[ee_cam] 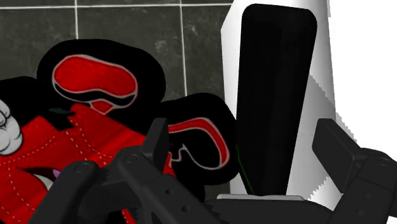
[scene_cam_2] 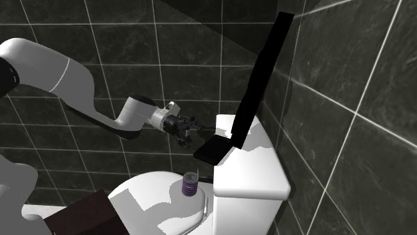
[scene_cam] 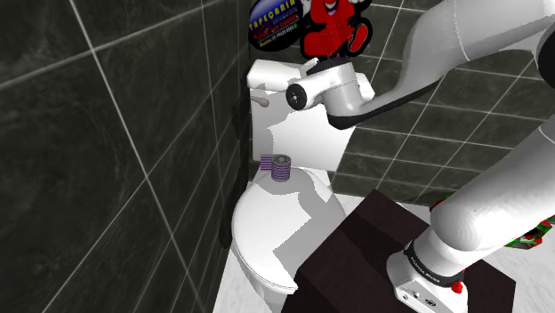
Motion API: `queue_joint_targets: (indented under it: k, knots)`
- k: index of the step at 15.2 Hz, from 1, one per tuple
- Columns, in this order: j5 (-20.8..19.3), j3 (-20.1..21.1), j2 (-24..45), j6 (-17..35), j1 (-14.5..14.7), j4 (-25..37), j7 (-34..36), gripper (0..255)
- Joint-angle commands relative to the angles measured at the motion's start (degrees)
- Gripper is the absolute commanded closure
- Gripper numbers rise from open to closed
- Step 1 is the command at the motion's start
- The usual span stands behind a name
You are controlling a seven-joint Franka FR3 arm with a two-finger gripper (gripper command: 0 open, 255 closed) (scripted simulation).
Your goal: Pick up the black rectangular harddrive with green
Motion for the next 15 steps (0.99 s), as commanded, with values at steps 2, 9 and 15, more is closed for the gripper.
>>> queue_joint_targets:
  k: [2,9,15]
  knots:
    - [-5.1,0.0,4.0,-3.1,-0.1,2.0,2.1,0]
    - [-6.8,0.1,7.8,-4.8,0.3,1.3,6.1,0]
    - [-6.8,0.1,7.7,-4.8,0.2,1.2,6.1,255]
